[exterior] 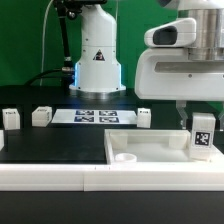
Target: Assemble one leg
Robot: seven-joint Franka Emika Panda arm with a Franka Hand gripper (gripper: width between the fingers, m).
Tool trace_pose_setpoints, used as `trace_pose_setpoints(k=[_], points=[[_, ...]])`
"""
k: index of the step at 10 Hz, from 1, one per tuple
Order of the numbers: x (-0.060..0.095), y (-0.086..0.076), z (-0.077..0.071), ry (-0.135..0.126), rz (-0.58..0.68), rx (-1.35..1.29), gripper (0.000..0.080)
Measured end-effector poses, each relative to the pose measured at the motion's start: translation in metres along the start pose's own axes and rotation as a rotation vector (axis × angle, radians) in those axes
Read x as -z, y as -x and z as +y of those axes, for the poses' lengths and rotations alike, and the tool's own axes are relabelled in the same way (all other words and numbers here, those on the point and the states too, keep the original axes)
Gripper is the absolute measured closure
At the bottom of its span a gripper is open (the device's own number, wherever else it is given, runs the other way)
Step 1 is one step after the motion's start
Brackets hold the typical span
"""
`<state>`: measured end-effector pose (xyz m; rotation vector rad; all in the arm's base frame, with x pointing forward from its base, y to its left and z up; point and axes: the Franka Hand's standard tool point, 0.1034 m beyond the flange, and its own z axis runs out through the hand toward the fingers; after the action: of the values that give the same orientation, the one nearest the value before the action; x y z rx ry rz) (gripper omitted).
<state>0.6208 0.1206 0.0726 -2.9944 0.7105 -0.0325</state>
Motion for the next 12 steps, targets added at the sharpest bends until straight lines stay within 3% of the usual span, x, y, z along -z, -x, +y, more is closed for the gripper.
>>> trace_pose_setpoints(k=[2, 9, 12], points=[[-0.0018, 0.0004, 0.0008, -0.025, 0.012, -0.22, 0.0508], [-0.002, 0.0037, -0.004, -0.04, 0.0, -0.866, 0.0508], [-0.0013, 0.0002, -0.001, -0.064, -0.028, -0.975, 0.0508]])
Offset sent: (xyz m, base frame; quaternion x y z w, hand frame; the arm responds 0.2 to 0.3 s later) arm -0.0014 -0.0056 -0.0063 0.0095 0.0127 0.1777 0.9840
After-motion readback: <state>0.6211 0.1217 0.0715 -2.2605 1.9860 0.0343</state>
